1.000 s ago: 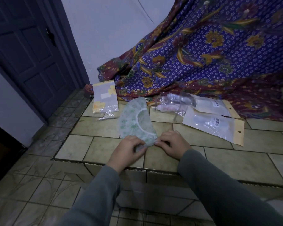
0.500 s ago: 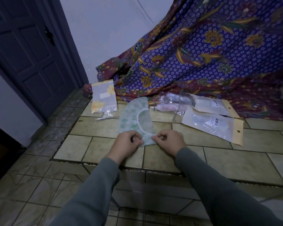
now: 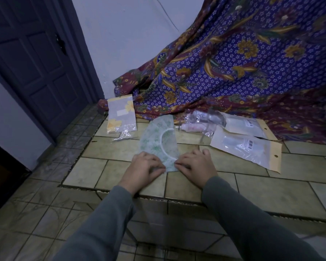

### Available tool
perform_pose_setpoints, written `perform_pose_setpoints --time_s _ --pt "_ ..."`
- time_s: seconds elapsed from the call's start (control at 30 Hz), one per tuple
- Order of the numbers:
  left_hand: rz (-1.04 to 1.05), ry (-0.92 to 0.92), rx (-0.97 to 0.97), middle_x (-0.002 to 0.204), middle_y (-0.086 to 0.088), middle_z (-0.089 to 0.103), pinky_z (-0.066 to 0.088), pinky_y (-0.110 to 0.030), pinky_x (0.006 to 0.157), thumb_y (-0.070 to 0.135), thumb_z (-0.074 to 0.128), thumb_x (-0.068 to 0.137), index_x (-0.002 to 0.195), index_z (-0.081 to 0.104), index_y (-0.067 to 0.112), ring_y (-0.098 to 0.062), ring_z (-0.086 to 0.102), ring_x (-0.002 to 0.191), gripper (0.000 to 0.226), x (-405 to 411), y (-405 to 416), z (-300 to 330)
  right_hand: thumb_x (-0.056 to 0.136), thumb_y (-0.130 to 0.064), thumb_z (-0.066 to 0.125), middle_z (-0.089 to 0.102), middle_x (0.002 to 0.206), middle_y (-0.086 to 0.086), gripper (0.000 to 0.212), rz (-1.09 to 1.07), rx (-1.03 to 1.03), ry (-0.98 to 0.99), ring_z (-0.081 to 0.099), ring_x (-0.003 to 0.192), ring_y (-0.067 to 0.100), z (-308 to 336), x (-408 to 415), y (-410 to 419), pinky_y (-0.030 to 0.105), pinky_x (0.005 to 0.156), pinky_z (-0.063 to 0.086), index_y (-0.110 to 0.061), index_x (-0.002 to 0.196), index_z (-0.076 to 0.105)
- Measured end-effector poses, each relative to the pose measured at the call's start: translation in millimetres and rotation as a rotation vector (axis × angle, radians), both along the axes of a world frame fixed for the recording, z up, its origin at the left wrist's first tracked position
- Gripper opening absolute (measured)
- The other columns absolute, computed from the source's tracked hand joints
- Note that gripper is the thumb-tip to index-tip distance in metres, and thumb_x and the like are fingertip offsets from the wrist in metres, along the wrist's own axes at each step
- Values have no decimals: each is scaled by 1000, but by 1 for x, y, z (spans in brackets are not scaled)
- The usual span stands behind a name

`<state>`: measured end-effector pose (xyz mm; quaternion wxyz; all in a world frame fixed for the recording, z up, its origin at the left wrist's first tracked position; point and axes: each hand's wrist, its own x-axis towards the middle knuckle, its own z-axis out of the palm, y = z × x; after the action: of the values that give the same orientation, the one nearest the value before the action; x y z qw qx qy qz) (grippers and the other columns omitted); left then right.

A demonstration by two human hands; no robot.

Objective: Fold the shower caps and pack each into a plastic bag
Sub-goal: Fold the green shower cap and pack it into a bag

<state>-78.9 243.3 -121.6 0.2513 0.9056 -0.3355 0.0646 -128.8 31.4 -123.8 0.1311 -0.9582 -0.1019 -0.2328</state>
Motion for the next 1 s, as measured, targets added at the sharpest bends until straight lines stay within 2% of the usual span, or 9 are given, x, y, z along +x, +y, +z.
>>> perform_pose_setpoints --time_s 0.13,0.2,0.4,0.5,0.57,0.67,0.83,0.93,1.0 --pt "-72 63 -26 98 20 65 47 -38 85 63 61 73 93 75 35 -7 54 95 37 6 8 -2 71 -75 42 67 89 -20 52 39 36 136 52 81 12 -2 -4 -8 33 74 22 -39 94 73" --pt "-71 67 -29 101 21 64 47 -39 87 64 61 73 95 74 36 -5 53 98 38 7 10 -3 69 -78 39 66 89 -18 58 60 43 168 53 84 13 -2 -3 -10 33 74 21 -41 99 72" --pt "-20 64 -115 101 20 64 44 -29 90 63 64 71 95 74 34 -5 52 100 39 4 10 -8 84 -63 37 65 76 -12 46 47 56 98 58 74 15 -7 8 -6 31 72 20 -35 85 73" --pt "7 49 -138 97 14 67 44 -23 87 44 73 77 93 76 26 -8 53 96 24 4 6 -6 85 -59 36 62 74 -10 45 -4 104 77 58 74 14 -10 9 -2 32 74 25 -31 81 71" --pt "26 44 -148 94 10 68 44 -24 85 33 75 80 91 77 21 -10 54 94 16 6 3 -7 88 -54 39 60 78 -10 38 -25 122 109 58 79 12 -10 10 1 33 76 25 -30 83 68" --pt "63 107 -181 91 9 63 43 -21 84 30 74 81 89 77 18 -10 54 91 15 7 1 -8 93 -44 42 58 86 -10 25 -42 95 172 55 87 12 -11 12 5 33 78 23 -29 85 60" --pt "90 221 -188 87 7 66 44 -20 83 28 71 84 89 76 17 -7 56 86 13 12 -2 0 98 -42 39 64 99 -11 26 -76 79 225 55 97 13 -8 18 5 34 80 21 -29 95 61" --pt "160 293 -223 88 8 70 38 -4 74 26 69 85 90 75 17 -2 58 82 13 15 -4 4 98 -42 36 67 96 -6 27 -130 91 254 58 94 18 -4 24 8 35 82 21 -27 95 59" --pt "218 321 -265 86 6 72 37 -1 68 26 70 85 88 74 19 -3 60 77 10 15 -6 3 99 -41 34 68 93 -2 27 -153 72 286 59 91 23 -2 28 12 36 85 24 -28 96 57"
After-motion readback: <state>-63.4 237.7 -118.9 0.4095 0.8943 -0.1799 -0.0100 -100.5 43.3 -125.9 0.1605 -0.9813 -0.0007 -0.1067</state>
